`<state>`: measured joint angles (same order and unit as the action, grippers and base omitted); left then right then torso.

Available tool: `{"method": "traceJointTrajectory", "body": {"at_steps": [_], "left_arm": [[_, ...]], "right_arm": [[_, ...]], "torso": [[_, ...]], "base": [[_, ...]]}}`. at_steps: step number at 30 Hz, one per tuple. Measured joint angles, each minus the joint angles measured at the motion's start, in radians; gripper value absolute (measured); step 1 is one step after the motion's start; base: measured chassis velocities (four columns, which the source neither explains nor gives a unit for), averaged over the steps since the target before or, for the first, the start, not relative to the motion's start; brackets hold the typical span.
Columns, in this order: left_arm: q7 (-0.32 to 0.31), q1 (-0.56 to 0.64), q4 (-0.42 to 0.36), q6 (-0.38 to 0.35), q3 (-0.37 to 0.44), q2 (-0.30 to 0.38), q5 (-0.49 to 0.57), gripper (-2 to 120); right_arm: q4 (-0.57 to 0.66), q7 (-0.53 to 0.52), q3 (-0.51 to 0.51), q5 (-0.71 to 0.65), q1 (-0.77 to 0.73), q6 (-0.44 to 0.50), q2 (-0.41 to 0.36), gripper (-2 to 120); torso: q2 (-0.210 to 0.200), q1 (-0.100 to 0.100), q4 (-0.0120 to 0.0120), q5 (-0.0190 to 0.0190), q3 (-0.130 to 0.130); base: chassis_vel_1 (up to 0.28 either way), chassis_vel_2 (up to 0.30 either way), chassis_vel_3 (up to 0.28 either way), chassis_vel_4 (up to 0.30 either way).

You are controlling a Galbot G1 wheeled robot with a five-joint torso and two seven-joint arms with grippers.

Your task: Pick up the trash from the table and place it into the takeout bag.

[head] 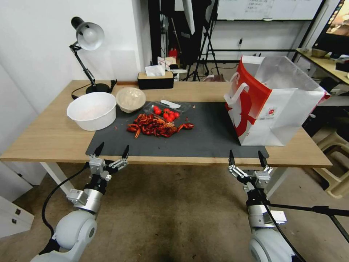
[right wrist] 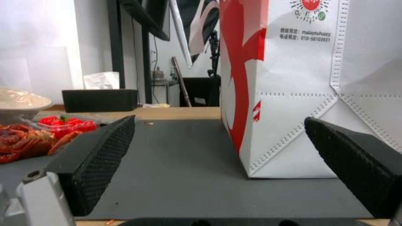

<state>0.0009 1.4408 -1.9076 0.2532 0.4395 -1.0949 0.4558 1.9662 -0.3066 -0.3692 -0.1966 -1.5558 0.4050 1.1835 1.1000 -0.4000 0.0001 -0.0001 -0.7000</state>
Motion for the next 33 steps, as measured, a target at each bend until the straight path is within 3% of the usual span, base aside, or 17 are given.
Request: {"method": "traceJointTrajectory", "body": {"at_steps": [11, 14, 20, 23, 24, 27, 33], "left_arm": [[-0.032, -0.128, 0.010, -0.138, -0.061, 0.081, 0.181, 100], [-0.057, -0.217, 0.025, -0.218, -0.092, 0.135, 0.300, 100], [-0.100, -0.374, 0.078, -0.306, -0.143, 0.169, 0.440, 100], [-0.168, -0.514, 0.150, -0.376, -0.201, 0.184, 0.588, 100], [-0.168, -0.514, 0.150, -0.376, -0.201, 0.184, 0.588, 100], [-0.267, -0.628, 0.201, -0.438, -0.255, 0.177, 0.744, 100], [-0.348, -0.734, 0.253, -0.486, -0.302, 0.153, 0.856, 100]], "right_arm": [[0.003, 0.000, 0.012, 0.000, 0.008, -0.004, -0.007, 100], [0.004, 0.000, 0.012, 0.001, 0.008, -0.005, -0.006, 100], [0.004, -0.001, 0.011, 0.005, 0.008, -0.007, -0.002, 100], [0.004, -0.001, 0.010, 0.006, 0.009, -0.011, -0.001, 100], [0.004, -0.001, 0.010, 0.006, 0.009, -0.011, -0.001, 100], [0.004, -0.002, 0.007, 0.007, 0.012, -0.013, 0.000, 100], [0.004, -0.005, 0.002, 0.007, 0.014, -0.016, 0.001, 100]], "torso": [[0.000, 0.000, 0.0002, 0.0000, 0.000], [0.000, 0.000, 0.0001, 0.0000, 0.000], [0.000, 0.000, -0.0001, 0.0001, 0.000], [0.000, 0.000, -0.0002, 0.0003, 0.000], [0.000, 0.000, -0.0002, 0.0003, 0.000], [0.000, 0.000, -0.0001, 0.0006, 0.000], [0.000, 0.000, -0.0001, 0.0006, 0.000]], "base": [[0.000, 0.000, 0.000, 0.000], [0.000, 0.000, 0.000, 0.000], [0.000, 0.000, 0.000, 0.000], [0.000, 0.000, 0.000, 0.000], [0.000, 0.000, 0.000, 0.000], [0.000, 0.000, 0.000, 0.000], [0.000, 0.000, 0.000, 0.000]]}}
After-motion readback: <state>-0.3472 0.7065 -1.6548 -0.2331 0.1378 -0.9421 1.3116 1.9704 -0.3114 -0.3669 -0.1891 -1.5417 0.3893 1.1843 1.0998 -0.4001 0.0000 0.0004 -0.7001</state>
